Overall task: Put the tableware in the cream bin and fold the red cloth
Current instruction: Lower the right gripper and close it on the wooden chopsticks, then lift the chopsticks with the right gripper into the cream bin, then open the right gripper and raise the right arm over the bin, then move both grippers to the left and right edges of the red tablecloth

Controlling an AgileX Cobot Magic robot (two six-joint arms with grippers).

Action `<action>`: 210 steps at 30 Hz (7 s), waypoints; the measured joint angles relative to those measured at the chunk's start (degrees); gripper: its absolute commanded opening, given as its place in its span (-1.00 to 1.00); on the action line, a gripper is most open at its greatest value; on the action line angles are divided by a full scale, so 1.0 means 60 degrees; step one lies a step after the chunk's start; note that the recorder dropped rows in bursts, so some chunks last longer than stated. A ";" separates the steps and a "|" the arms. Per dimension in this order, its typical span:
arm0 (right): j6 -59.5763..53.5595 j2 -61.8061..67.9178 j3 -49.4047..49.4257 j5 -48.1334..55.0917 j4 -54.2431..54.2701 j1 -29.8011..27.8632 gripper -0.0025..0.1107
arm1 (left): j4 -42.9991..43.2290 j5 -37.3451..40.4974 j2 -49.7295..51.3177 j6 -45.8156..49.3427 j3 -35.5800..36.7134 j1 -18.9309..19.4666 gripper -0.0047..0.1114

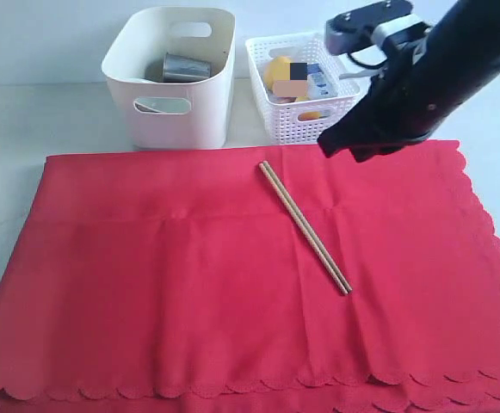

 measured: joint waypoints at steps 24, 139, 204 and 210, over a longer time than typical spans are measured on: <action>0.1069 0.4583 -0.3127 0.0975 -0.0682 0.0856 -0.34 | -0.1817 -0.3232 -0.0242 0.0240 0.2561 -0.0015 -0.92; -0.7921 0.6840 -0.7371 -1.0712 0.9536 0.3126 -0.12 | -0.1853 -0.3421 -0.0225 0.0279 0.2599 -0.0762 -0.92; 0.1060 -0.0182 -0.2272 0.1552 0.0376 0.4436 -0.96 | -0.2730 -0.3391 -0.0225 0.0021 0.2599 -0.0762 -0.92; 0.1138 -0.0850 -0.1747 0.1587 0.0041 0.3474 -0.96 | -0.3720 -0.2938 -0.0201 -0.0168 0.2599 -0.0762 -0.92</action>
